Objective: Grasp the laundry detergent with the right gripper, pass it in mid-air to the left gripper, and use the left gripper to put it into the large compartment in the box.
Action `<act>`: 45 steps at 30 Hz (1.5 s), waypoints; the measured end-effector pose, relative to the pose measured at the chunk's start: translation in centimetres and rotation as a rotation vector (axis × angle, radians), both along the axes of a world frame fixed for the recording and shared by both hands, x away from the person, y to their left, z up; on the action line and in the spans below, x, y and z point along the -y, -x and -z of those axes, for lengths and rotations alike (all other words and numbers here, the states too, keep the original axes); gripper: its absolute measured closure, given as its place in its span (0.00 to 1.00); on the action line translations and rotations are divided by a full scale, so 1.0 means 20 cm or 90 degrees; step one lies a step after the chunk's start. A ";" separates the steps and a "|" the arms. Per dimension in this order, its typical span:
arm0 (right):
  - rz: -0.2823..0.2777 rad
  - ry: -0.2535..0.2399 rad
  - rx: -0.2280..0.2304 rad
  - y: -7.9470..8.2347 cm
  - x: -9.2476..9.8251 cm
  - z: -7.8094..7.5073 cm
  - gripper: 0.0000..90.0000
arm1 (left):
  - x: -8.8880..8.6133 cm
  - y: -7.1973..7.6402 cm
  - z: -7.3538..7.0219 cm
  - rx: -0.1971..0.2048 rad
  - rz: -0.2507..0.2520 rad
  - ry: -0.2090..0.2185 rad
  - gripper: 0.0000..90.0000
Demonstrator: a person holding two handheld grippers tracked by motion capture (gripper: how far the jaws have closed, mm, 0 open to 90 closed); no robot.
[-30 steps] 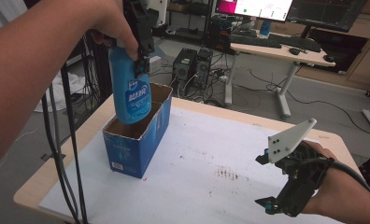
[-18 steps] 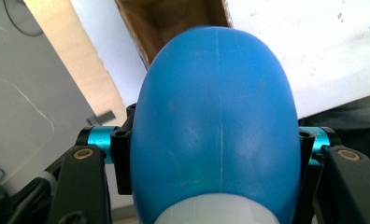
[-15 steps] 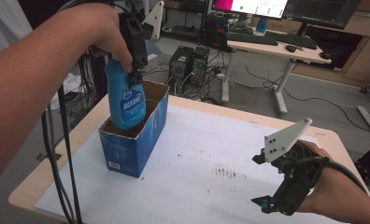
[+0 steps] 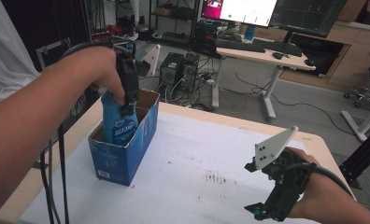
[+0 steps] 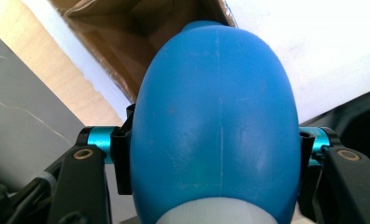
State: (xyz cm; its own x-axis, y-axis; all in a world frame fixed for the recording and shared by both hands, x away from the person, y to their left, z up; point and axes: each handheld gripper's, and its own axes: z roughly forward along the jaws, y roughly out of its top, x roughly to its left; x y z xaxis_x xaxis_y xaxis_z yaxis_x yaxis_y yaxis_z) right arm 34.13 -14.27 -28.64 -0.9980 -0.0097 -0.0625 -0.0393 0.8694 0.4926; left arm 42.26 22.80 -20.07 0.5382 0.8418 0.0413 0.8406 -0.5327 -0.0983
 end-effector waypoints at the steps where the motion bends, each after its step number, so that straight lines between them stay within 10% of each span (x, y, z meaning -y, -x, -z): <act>1: 0.000 0.000 0.000 0.00 0.00 0.00 0.01 | 0.00 0.00 0.00 0.000 0.000 0.000 0.43; 24: -0.003 0.021 -0.011 -0.01 -0.04 0.06 0.01 | -0.01 -0.01 0.40 0.013 0.207 -0.009 0.43; 45: -0.006 0.015 -0.022 -0.03 -0.04 0.12 0.01 | -0.04 -0.04 0.49 0.007 0.242 0.017 0.42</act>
